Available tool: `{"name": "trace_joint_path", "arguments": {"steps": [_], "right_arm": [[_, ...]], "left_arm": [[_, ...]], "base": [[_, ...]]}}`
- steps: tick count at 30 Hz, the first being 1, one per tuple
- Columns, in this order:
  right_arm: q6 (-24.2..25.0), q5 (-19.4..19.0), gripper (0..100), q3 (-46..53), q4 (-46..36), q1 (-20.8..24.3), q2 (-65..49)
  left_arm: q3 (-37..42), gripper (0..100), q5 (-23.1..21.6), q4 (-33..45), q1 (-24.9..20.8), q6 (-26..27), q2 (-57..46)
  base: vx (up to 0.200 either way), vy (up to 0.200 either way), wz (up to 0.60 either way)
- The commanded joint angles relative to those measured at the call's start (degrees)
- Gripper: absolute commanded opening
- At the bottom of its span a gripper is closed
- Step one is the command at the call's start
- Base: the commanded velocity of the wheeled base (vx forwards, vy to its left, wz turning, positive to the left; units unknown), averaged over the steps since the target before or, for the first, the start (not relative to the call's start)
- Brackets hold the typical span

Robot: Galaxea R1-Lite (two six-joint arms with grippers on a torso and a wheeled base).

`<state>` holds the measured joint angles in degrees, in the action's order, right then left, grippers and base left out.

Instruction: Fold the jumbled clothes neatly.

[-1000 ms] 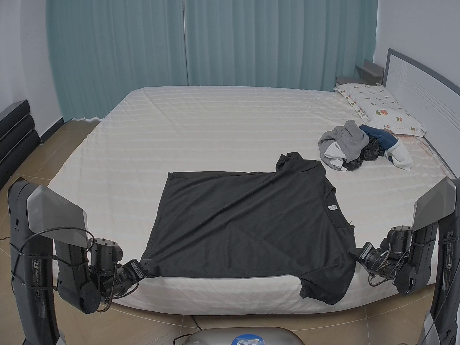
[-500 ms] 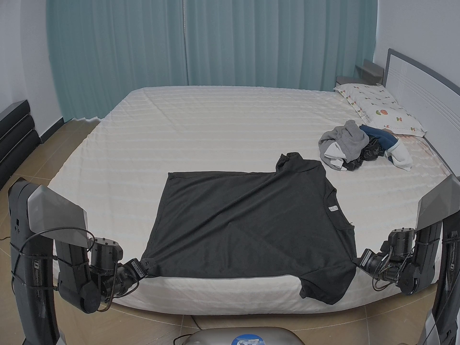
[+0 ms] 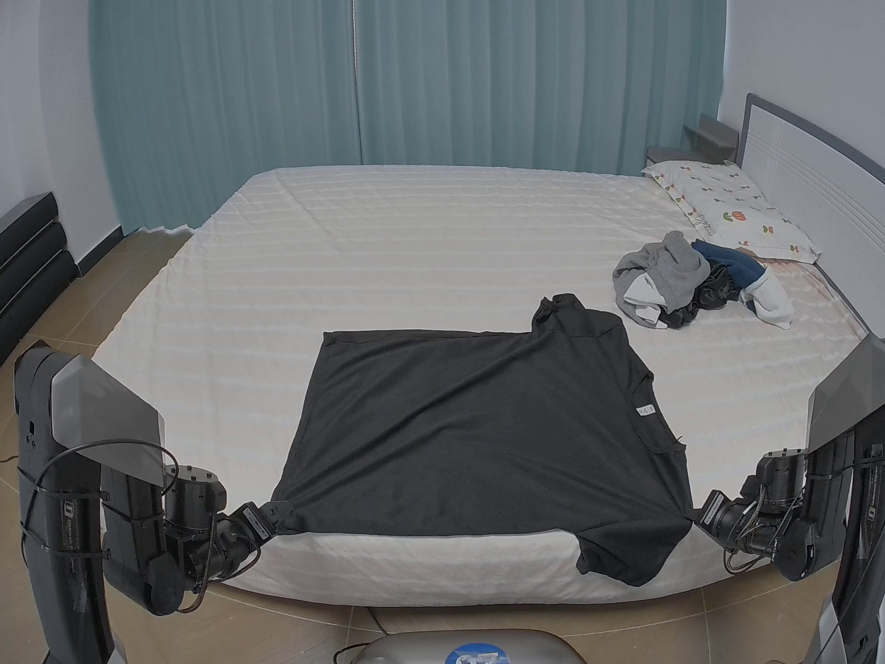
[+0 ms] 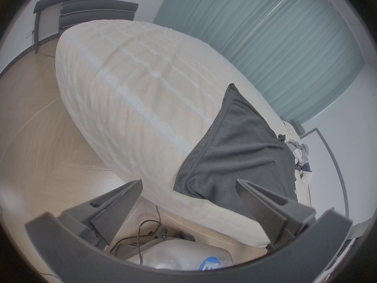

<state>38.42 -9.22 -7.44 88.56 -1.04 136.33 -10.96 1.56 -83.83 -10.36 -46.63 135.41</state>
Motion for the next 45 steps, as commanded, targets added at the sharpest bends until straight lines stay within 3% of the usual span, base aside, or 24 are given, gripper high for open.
{"name": "trace_joint_path", "arguments": {"steps": [1,15,16,27,33,37,45], "right_arm": [[0.0,0.0,0,1.1,0.7,-0.5,1.1],[0.8,-0.1,0,2.9,0.8,-1.1,0.7],[0.9,-0.1,100,2.9,0.8,-1.1,0.6],[4.7,-0.2,100,2.2,0.8,-1.4,-1.7],[8.2,-0.8,100,-0.2,0.8,-4.6,-4.0],[15.4,-0.9,100,-3.7,0.8,-6.3,-5.2],[16.2,-2.3,100,-10.1,0.4,-6.6,-1.6]], "left_arm": [[3.3,100,0.0,-3.4,0.0,-0.1,0.5],[6.8,100,-1.1,-5.1,0.1,-0.2,0.7],[6.9,100,-1.1,-5.3,0.1,-0.2,0.7],[8.1,100,-3.7,-5.7,0.3,-0.5,0.5],[7.9,100,-3.5,-5.7,0.2,-0.5,0.5],[7.5,100,-3.5,-5.7,0.2,-0.6,0.5],[7.1,100,-3.5,-5.7,0.2,-1.3,0.6]], "base": [[0.0,0.0,0.0],[0.0,0.0,0.0],[0.0,0.0,0.0],[0.0,0.0,0.0],[0.0,0.0,0.0],[0.0,0.0,0.0],[0.0,0.0,0.0]]}}
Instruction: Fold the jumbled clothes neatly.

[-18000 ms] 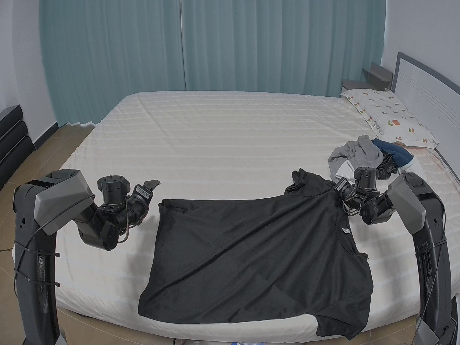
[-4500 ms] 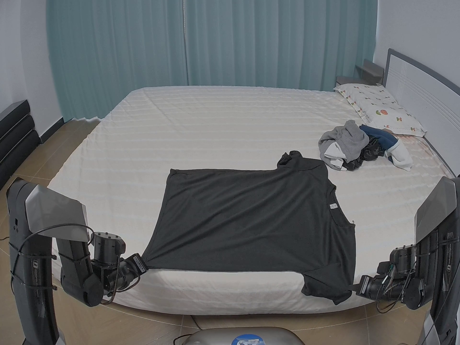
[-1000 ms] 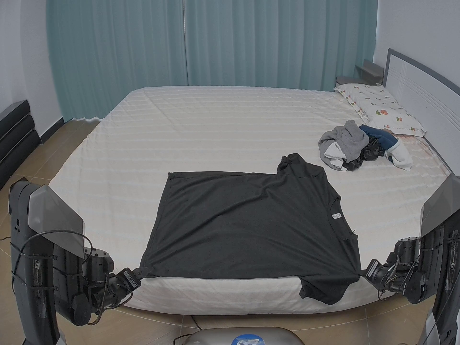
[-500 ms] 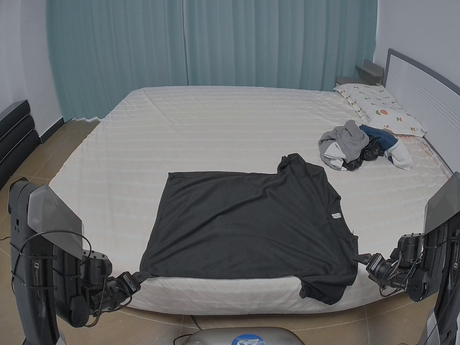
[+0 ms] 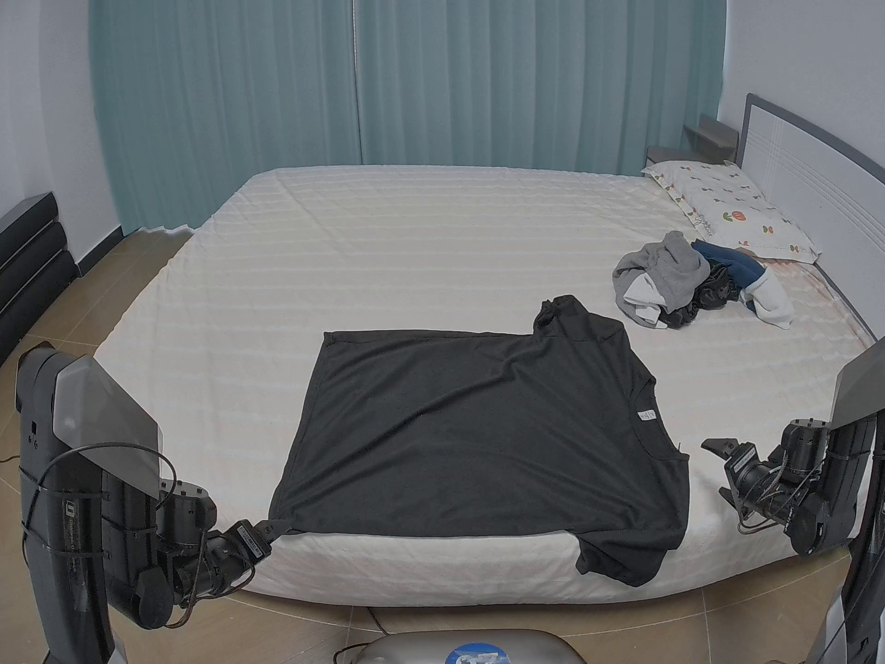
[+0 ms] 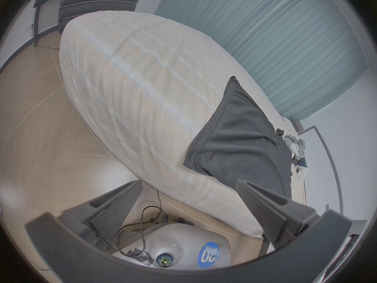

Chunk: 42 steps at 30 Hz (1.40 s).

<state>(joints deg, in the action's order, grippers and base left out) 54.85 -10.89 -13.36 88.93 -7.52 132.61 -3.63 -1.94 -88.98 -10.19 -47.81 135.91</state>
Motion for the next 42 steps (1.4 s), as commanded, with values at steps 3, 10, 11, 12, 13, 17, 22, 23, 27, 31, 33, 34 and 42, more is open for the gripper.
{"name": "trace_joint_path", "arguments": {"steps": [3,10,11,12,13,17,22,23,27,31,33,34,42], "right_arm": [[-1.3,-0.6,100,-7.5,-1.0,0.7,2.8],[-5.5,-1.1,100,-26.0,-18.5,2.4,3.2],[-5.5,-1.5,100,-30.0,-22.0,3.0,4.5],[-5.5,-1.5,100,-32.4,-23.5,3.7,5.9],[-5.5,-1.5,100,-32.4,-23.5,3.7,5.9],[-5.6,-1.8,100,-41.0,-27.0,4.5,10.1],[-5.7,-1.9,100,-47.2,-30.3,5.1,14.0],[-6.0,-1.8,100,-48.6,-31.0,5.1,15.0],[-8.0,-1.8,100,-49.1,-31.5,5.0,15.7],[-9.6,-1.2,100,-49.8,-31.1,5.1,16.8],[-9.8,-1.2,100,-50.3,-31.2,5.1,17.3],[-10.0,-0.7,100,-50.7,-31.3,5.1,17.7],[-10.2,1.0,0,-50.8,-30.8,5.2,17.9]], "left_arm": [[-0.2,100,0.0,-0.6,0.0,-0.1,0.2],[-0.3,100,0.1,-0.6,0.0,-0.1,0.3],[-0.3,100,0.1,-0.6,0.0,-0.1,0.3],[-0.3,100,0.1,-0.6,0.0,-0.1,0.3],[-0.3,100,0.1,-0.6,0.0,-0.1,0.3],[-0.8,100,0.1,-0.6,-0.1,-0.2,0.3],[-1.0,100,0.1,-0.6,-0.2,-0.2,0.4],[-1.0,100,0.1,-0.6,-0.2,-0.2,0.4],[-1.0,100,0.1,-0.6,-0.2,-0.1,0.4],[-0.9,100,0.1,-0.6,-0.2,-0.1,0.4],[-0.9,100,0.1,-0.6,-0.2,-0.1,0.4],[-0.9,100,0.1,-0.6,-0.2,-0.1,0.4],[-0.9,100,0.1,-0.6,-0.2,-0.1,0.4]], "base": [[0.0,0.0,0.0],[0.0,0.0,0.0],[0.0,0.0,0.0],[0.0,0.0,0.0],[0.0,0.0,0.0],[0.0,0.0,0.0],[0.0,0.0,0.0],[0.0,0.0,0.0],[0.0,0.0,0.0],[0.0,0.0,0.0],[0.0,0.0,0.0],[0.0,0.0,0.0],[0.0,0.0,0.0]]}}
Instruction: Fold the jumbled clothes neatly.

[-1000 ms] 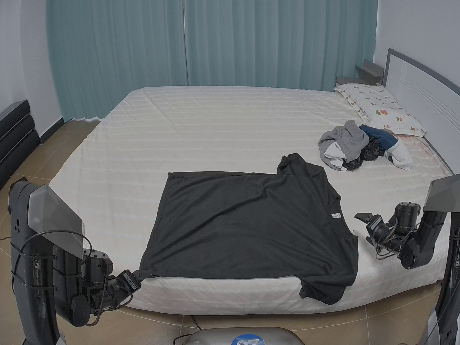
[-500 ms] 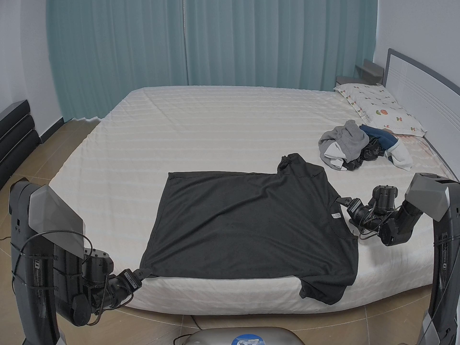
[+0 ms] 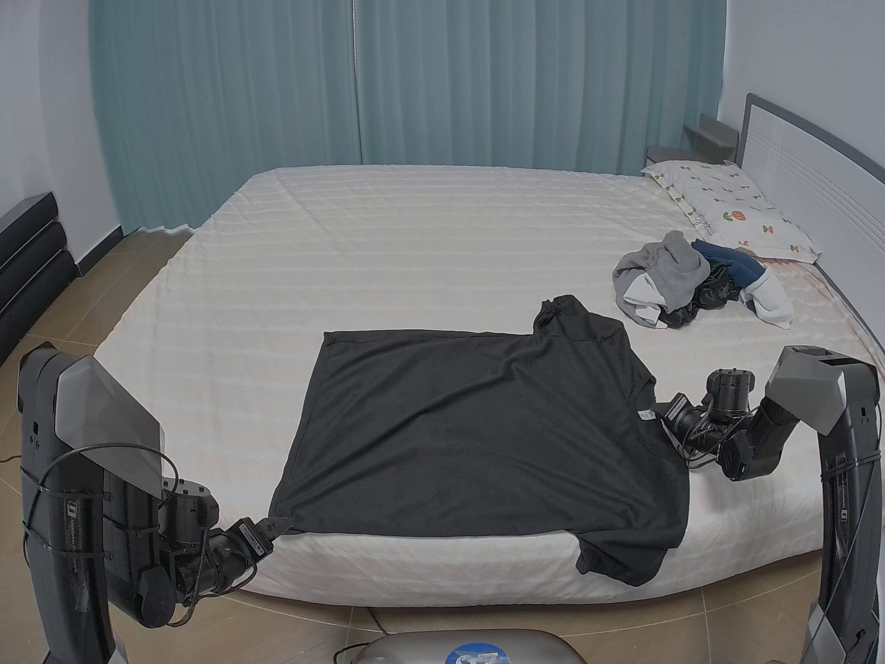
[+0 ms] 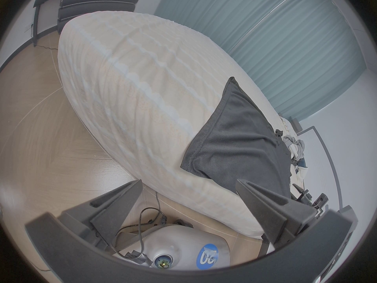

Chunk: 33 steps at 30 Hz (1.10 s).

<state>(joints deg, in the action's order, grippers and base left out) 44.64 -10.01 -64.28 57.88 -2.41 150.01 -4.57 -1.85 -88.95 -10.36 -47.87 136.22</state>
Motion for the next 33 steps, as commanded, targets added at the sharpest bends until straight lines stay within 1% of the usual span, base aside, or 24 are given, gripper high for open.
{"name": "trace_joint_path", "arguments": {"steps": [1,4,12,20,33], "right_arm": [[0.0,0.4,0,0.2,0.2,0.1,0.6],[0.1,1.1,0,0.4,1.2,0.1,0.3],[0.4,1.2,0,2.1,4.4,-1.4,-1.0],[0.4,2.1,0,2.4,5.0,-2.9,-1.4],[0.4,2.1,0,2.2,5.1,-4.8,-1.3]], "left_arm": [[0.0,100,0.0,-0.6,0.0,0.0,0.1],[0.0,100,0.1,-0.6,0.0,0.0,0.1],[-0.1,100,0.1,-0.6,0.0,0.0,0.1],[-0.1,100,0.1,-0.6,0.0,0.0,0.1],[-0.1,100,0.1,-0.6,0.0,0.0,0.1]], "base": [[0.0,0.0,0.0],[0.0,0.0,0.0],[0.0,0.0,0.0],[0.0,0.0,0.0],[0.0,0.0,0.0]]}}
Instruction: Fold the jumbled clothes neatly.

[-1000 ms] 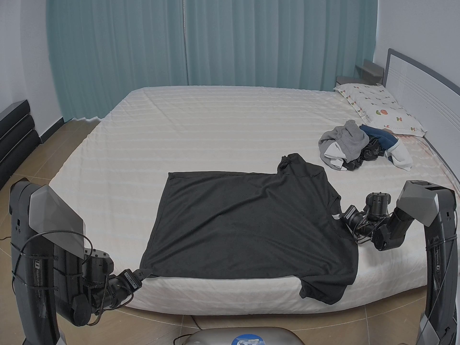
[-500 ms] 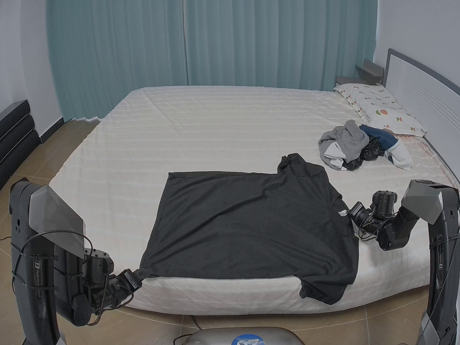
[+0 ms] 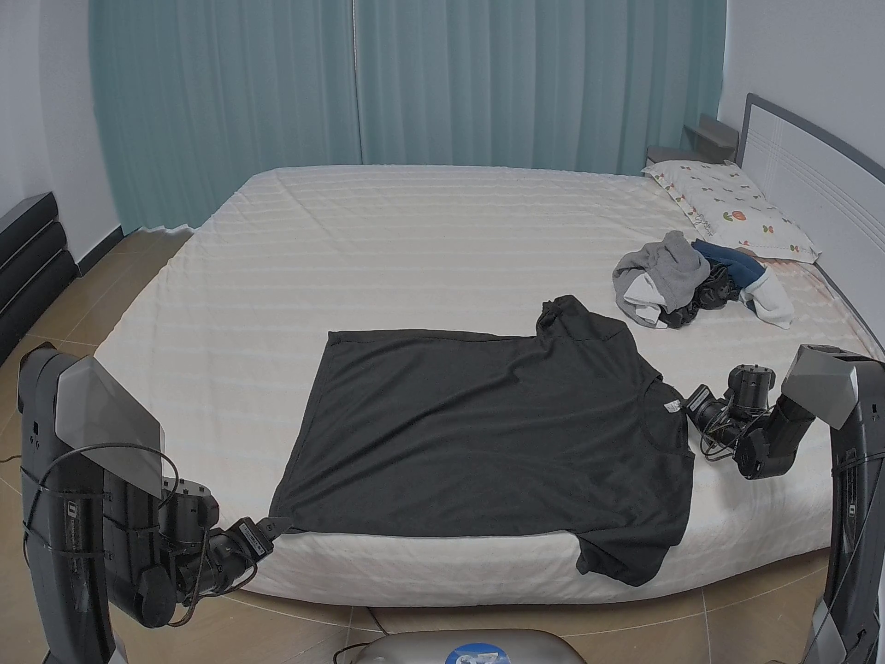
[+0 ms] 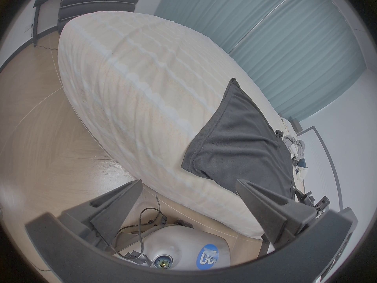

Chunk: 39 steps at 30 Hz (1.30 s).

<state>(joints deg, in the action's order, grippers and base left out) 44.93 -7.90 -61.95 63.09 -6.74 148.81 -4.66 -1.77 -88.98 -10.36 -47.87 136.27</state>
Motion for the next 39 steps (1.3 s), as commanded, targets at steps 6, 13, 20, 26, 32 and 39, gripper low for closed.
{"name": "trace_joint_path", "arguments": {"steps": [6,13,20,26,32,39], "right_arm": [[0.0,0.0,0,-0.4,-0.1,-0.6,0.3],[0.0,0.0,0,-0.6,-0.1,-0.6,0.3],[0.1,0.1,100,1.0,1.6,-0.5,-0.7],[0.1,0.1,100,4.4,-0.9,-0.2,-8.7],[-0.3,-1.2,100,14.9,-6.2,0.0,-18.2],[-7.0,-8.7,100,28.4,-6.1,0.1,-19.6]], "left_arm": [[0.0,100,0.0,-0.6,0.0,0.0,0.1],[0.0,100,0.0,-0.6,0.0,0.0,0.1],[-0.5,100,0.1,-0.6,0.0,0.0,0.1],[-3.3,100,-0.3,-0.6,0.5,-0.7,-1.5],[-7.1,100,-0.3,-0.5,1.1,-1.9,-2.7],[-12.4,100,-1.0,2.6,2.3,1.5,-5.3]], "base": [[0.0,0.0,0.0],[0.0,0.0,0.0],[0.0,0.0,0.0],[0.0,0.0,0.0],[0.0,0.0,0.0],[0.0,0.0,0.0]]}}
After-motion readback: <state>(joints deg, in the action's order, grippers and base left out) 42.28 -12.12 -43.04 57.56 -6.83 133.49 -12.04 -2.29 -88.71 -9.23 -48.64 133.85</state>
